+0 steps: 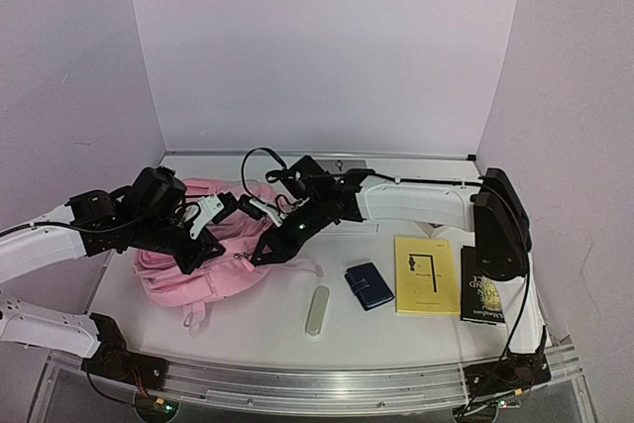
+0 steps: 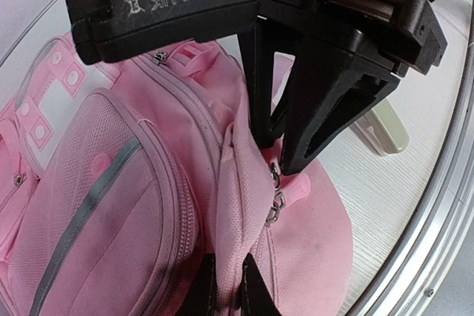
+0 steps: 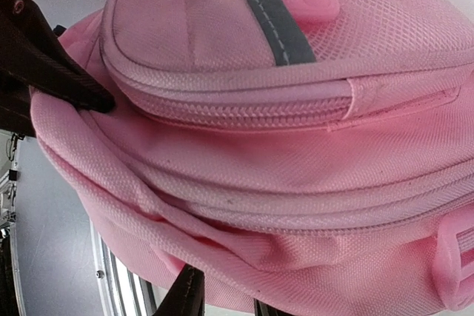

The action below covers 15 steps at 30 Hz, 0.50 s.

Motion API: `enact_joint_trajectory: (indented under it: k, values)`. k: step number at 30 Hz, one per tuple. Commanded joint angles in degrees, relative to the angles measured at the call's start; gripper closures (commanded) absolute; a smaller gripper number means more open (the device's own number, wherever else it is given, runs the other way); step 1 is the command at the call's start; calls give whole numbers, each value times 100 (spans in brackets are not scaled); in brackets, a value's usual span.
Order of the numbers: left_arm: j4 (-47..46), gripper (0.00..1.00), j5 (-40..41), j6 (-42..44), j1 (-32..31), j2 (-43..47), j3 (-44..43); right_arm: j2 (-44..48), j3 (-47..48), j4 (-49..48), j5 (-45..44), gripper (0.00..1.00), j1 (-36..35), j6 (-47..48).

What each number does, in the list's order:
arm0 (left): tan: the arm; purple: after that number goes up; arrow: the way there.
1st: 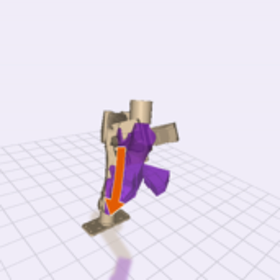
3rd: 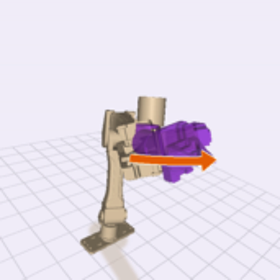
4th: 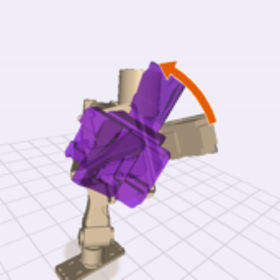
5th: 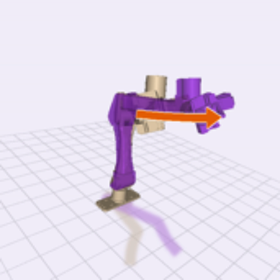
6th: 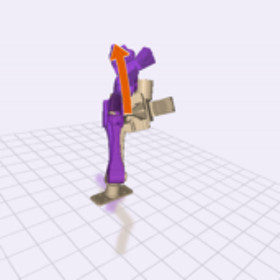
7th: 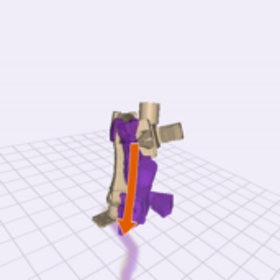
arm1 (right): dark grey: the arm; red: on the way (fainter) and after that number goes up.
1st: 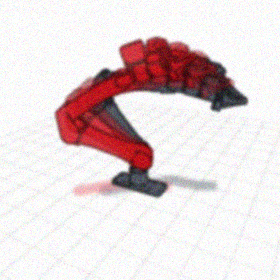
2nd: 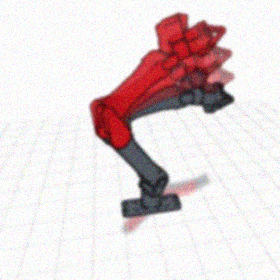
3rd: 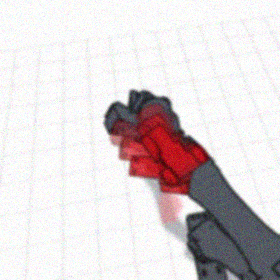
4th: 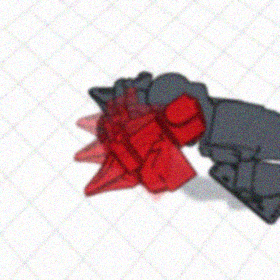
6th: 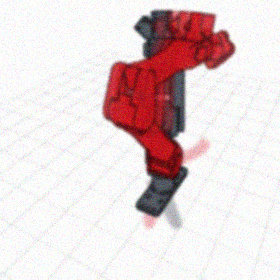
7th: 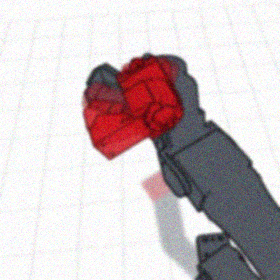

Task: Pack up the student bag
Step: Unzip the student bag at the center of the board.

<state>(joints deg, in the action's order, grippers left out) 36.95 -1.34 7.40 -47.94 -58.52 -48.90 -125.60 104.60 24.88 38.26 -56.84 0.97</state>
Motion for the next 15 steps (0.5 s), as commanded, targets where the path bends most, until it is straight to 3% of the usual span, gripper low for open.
enact_joint_trajectory:
  k: [1, 5, 15]
  values:
    - [-785, 100, -100, -169, 17, 92, -233, 3, 66, -146, -557, 79, -213, 210]
    - [-776, 100, -83, -196, 22, 116, -208, 10, 60, -142, -920, 98, -219, 177]
    - [-369, 100, 266, -191, 22, 482, -221, 293, -360, -168, -1156, 100, 423, 146]
